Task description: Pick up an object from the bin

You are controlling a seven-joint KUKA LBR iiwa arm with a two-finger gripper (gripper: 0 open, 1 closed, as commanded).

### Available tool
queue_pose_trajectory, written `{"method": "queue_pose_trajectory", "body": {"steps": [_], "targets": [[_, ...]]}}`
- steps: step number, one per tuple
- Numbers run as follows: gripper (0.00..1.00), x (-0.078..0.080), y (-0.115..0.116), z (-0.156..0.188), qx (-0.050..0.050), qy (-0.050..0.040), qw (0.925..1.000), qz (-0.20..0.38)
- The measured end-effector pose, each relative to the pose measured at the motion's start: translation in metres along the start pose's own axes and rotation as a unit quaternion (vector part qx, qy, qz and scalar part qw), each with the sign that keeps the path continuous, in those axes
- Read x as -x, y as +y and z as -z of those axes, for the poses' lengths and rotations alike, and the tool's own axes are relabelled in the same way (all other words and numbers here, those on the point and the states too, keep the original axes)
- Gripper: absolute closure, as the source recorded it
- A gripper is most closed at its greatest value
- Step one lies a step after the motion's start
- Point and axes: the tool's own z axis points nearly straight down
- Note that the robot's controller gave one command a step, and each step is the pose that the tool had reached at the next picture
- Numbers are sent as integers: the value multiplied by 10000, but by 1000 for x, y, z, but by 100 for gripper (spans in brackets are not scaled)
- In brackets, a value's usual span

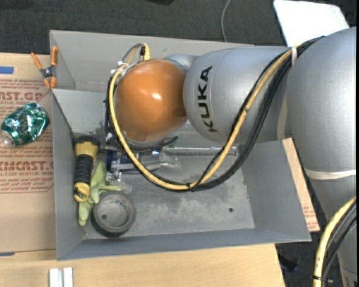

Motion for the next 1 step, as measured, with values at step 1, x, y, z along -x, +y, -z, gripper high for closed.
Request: {"method": "queue_pose_trajectory", "body": {"steps": [1], "targets": [[0,19,32,-6,-196,-83,9994,266]]}}
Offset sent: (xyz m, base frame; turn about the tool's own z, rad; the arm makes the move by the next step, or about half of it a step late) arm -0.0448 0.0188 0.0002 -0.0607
